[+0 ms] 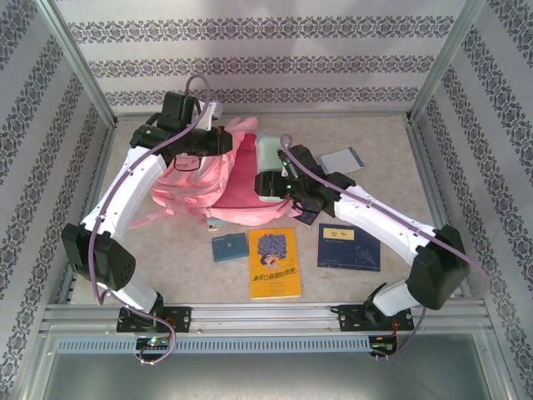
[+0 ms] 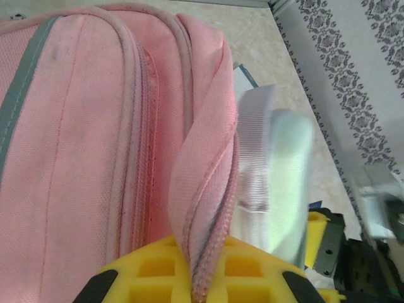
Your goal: Pack books, pencil case, and school supplies into a backpack
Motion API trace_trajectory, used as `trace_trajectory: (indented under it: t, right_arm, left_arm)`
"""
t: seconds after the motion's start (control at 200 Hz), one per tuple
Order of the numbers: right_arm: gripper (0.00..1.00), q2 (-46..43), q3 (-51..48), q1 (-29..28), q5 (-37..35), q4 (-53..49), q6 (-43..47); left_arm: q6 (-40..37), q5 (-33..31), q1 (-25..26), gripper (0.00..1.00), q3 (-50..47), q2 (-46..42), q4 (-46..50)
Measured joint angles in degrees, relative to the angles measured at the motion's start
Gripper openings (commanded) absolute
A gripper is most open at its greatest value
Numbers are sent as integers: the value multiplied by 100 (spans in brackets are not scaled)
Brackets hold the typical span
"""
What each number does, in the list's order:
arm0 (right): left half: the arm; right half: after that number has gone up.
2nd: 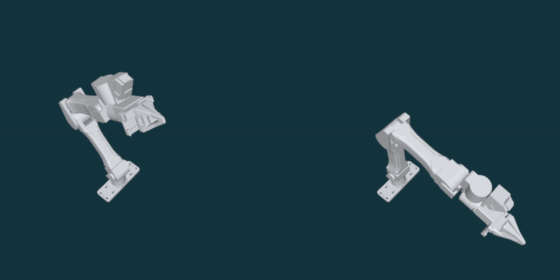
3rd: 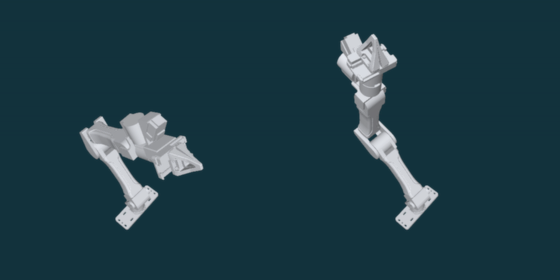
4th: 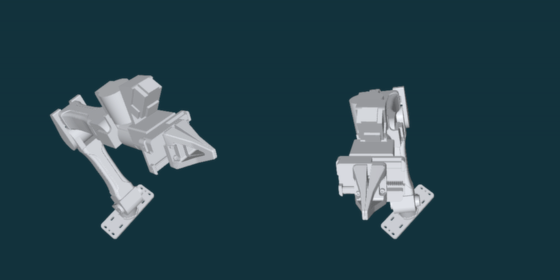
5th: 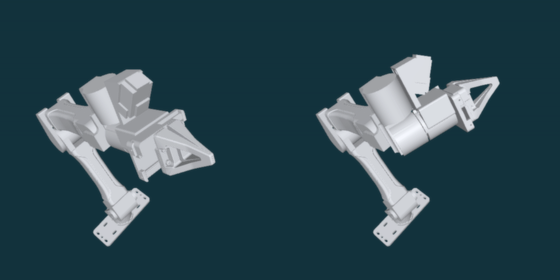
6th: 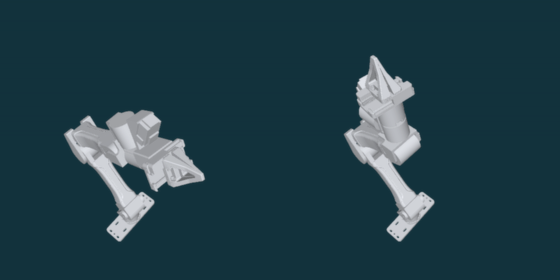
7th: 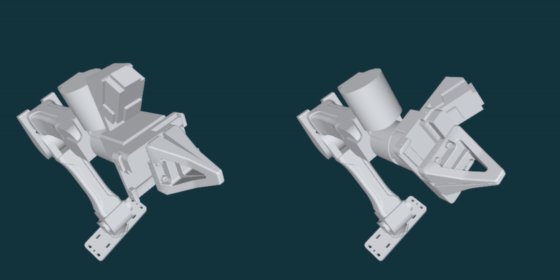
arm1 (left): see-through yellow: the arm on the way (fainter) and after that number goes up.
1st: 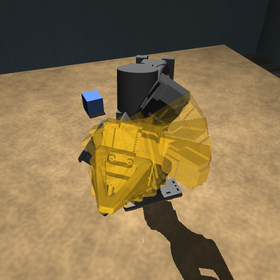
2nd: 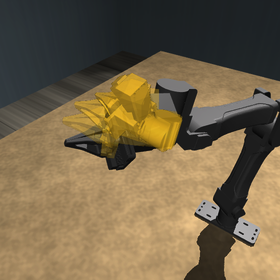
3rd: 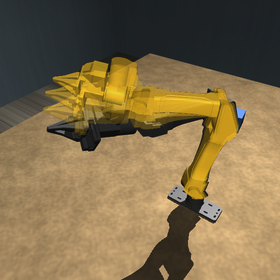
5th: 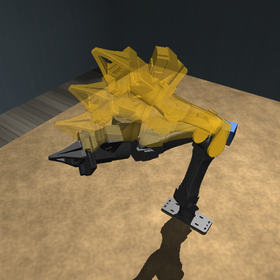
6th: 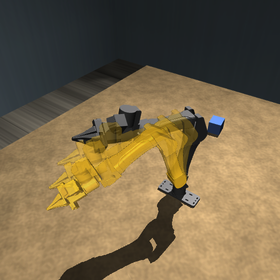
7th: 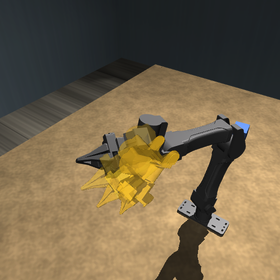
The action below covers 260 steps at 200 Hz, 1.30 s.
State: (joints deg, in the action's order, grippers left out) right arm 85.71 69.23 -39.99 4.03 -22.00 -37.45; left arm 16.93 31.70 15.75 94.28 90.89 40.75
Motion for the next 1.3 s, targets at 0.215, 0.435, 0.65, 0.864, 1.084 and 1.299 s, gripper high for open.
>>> trace_trajectory:
  t: [0.215,0.435,0.65,0.864,1.084,1.299]
  right_arm:
    - [75,446,-155,-42,632,170,-291]
    - [76,1314,299,-407,907,133,-452]
    - [77,2199,1445,-461,1198,-79,-636]
    - [79,3397,3058,-192,1276,-310,-566]
    - [92,4297,4146,26,826,-656,-232]
    - [98,4684,4719,9,223,-929,46]
  left_arm:
    - [-546,-28,0,0,-715,-579,-376]
    - [-820,118,0,0,-767,-629,-402]
    - [-1038,306,-7,0,-649,-586,-385]
    - [-1333,433,-162,0,-297,-437,-372]
    - [-1421,538,-262,0,-188,-326,-411]
    - [-1502,544,-264,0,-205,-326,-564]
